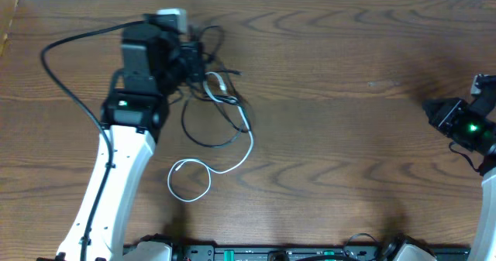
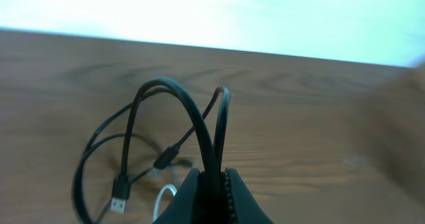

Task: Untangle cables
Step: 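Bring the right gripper back to grasp cables held by the left gripper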

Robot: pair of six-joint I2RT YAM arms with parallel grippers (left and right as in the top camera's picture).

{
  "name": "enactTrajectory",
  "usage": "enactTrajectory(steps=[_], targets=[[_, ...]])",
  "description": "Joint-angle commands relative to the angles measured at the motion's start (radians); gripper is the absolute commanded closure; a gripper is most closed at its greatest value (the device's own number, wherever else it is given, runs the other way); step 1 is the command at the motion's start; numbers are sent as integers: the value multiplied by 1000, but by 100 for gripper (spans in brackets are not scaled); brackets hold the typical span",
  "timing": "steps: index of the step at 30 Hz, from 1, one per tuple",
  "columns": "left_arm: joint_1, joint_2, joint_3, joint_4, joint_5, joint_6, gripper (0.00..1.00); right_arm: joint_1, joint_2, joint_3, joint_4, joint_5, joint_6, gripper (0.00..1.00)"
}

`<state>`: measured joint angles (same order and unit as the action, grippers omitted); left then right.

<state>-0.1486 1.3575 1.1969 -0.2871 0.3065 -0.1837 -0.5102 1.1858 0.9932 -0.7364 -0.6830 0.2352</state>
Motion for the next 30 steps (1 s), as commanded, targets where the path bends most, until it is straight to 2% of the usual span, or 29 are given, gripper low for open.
enactTrajectory(steps=[1, 8, 10, 11, 13, 17, 19, 21, 26, 30], targets=[[-111, -5, -2, 61, 49, -56, 92, 44, 27, 7, -1, 26, -29, 99], [-262, -5, -2, 187, 45, -63, 92, 191, 98, 7, -6, 26, -110, 99], [-278, -5, -2, 200, 44, -66, 92, 239, 121, 7, 0, 26, -122, 94], [-283, -5, -2, 201, 44, -66, 92, 264, 131, 7, 3, 26, -122, 90], [-289, -5, -2, 200, 44, -66, 92, 315, 147, 7, 17, 22, -121, 71], [-290, -5, -2, 200, 45, -66, 92, 418, 162, 7, 60, 22, -120, 62], [-290, -5, -2, 201, 45, -74, 92, 475, 163, 7, 85, 23, -119, 45], [-290, -5, -2, 204, 45, -88, 92, 519, 166, 7, 101, 26, -111, 38], [-290, -7, -2, 223, 45, -100, 92, 621, 206, 7, 125, 131, -48, 37], [-290, -14, -2, 241, 45, -107, 92, 688, 272, 7, 159, 147, -33, 43]])
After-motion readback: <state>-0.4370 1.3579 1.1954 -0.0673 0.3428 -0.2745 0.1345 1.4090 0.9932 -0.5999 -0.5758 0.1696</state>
